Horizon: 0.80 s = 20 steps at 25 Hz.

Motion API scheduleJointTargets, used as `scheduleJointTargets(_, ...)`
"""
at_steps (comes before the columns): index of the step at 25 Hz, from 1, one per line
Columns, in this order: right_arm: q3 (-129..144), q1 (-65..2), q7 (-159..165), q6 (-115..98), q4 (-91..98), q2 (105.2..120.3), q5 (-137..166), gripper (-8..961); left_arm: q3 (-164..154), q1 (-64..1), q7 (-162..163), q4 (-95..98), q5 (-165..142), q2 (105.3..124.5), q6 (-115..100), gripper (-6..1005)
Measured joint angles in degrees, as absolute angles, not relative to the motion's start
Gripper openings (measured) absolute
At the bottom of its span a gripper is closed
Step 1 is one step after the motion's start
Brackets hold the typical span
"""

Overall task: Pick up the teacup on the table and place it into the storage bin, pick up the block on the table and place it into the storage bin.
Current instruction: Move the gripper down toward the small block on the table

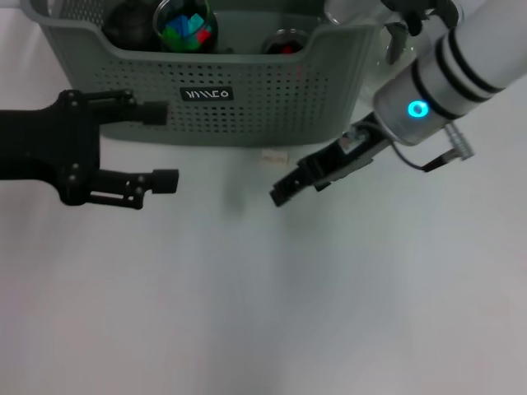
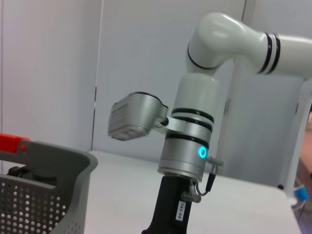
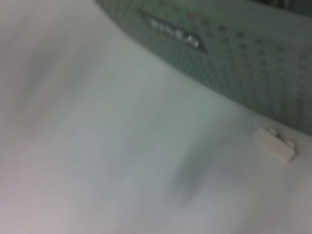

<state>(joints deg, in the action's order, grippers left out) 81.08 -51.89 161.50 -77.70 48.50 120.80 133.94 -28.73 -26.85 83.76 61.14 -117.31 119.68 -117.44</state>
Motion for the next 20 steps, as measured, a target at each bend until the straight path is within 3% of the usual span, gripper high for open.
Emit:
scheduleJointTargets(11, 82.88, -52.33, 165.83, -72.7, 46.92, 120.45, 131.2, 831, -27.28, -26.4, 79.27, 61.91, -118.59, 119.26, -117.6, 884)
scheduleJointTargets(20, 81.31, -52.49, 150.8, -76.77, 47.22, 120.15, 129.81, 832, -27.46, -26.73, 79.36, 61.58, -118.21, 119.52, -117.6, 883)
